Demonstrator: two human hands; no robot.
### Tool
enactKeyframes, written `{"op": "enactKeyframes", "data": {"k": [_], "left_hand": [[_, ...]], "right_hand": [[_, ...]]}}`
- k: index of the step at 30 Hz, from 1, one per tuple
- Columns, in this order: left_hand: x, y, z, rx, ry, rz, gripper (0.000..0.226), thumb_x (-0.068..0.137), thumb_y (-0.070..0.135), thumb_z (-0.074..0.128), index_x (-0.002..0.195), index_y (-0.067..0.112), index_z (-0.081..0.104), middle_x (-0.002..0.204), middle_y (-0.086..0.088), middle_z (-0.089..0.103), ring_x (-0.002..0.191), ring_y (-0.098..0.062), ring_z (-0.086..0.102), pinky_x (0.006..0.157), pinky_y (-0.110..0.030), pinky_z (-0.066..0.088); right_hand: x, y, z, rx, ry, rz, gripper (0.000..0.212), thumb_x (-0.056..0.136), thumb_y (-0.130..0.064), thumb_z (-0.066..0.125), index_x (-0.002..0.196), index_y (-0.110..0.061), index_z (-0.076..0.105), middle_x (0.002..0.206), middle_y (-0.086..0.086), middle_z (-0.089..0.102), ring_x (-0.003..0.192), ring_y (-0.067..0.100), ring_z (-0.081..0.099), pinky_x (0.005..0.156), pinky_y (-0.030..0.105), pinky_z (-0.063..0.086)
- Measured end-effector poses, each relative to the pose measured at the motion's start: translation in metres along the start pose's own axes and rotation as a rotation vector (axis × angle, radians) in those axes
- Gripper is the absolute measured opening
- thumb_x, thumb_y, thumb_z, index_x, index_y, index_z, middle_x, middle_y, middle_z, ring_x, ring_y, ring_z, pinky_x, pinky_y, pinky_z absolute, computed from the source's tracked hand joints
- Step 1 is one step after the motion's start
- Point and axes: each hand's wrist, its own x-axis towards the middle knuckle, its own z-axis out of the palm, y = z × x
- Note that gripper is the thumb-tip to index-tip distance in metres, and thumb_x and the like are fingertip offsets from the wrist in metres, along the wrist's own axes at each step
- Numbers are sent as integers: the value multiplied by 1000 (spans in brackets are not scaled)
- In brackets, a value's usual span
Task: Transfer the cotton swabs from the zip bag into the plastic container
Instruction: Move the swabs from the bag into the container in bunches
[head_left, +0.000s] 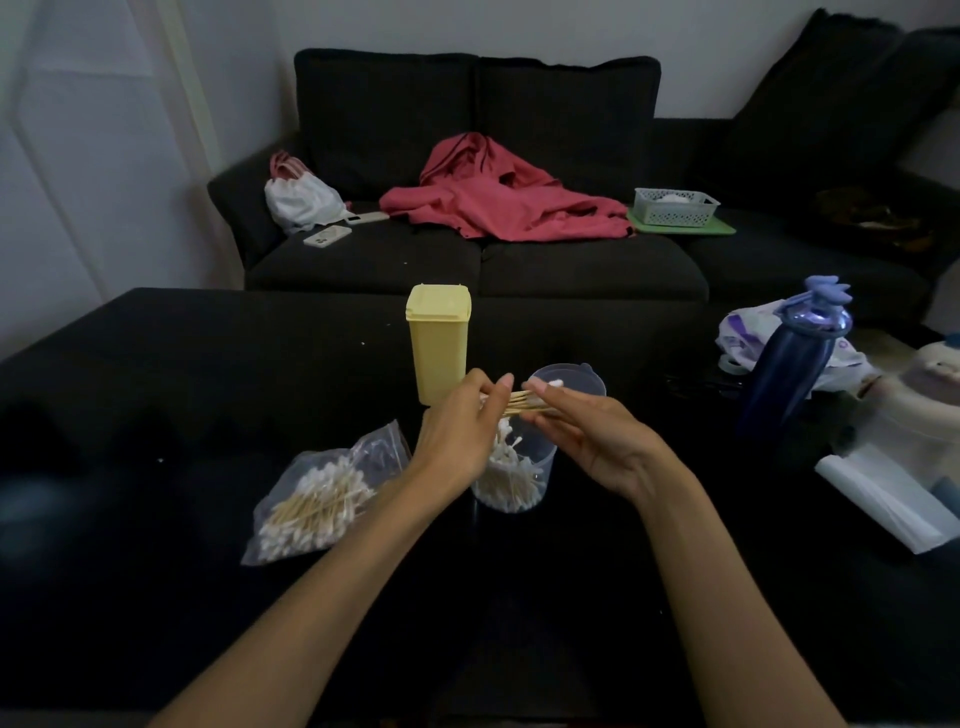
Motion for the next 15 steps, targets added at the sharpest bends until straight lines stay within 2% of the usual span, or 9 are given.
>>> {"op": "enactKeyframes", "data": {"k": [4,8,11,13,15], "left_hand": [[-3,3,3,-36,52,92,30,101,39,34,98,13,50,84,1,60,78,-13,60,63,-23,46],[-4,1,5,-25,-6,118,30,101,38,31,101,14,48,86,-1,60,77,-14,60,67,-30,49],[-1,-4,7,32,-86,80,34,100,43,31,104,18,52,90,4,60,81,-11,60,72,-30,49],[2,-9,6,30,-68,59,36,98,49,34,107,21,56,99,4,62,88,-11,60,79,-34,51],[2,-18,2,39,-40,61,43,93,55,38,118,25,55,116,8,58,105,-9,54,88,-34,49]], "right_hand": [[-1,-1,-1,34,26,14,9,83,-14,66,85,-6,69,73,7,74,69,13,71,59,15,56],[1,-3,-6,-54,28,-10,10,84,-5,64,91,-1,69,75,10,73,64,12,71,56,13,55],[3,-4,-11,-233,62,-49,13,81,-5,67,93,-1,69,80,9,73,66,11,71,62,15,57],[4,-8,-18,-333,97,-77,11,80,-8,68,90,-5,70,89,10,73,73,11,71,69,18,58],[4,-16,-28,-434,142,-144,11,81,-11,68,91,-8,71,93,11,73,78,12,71,73,21,57]]}}
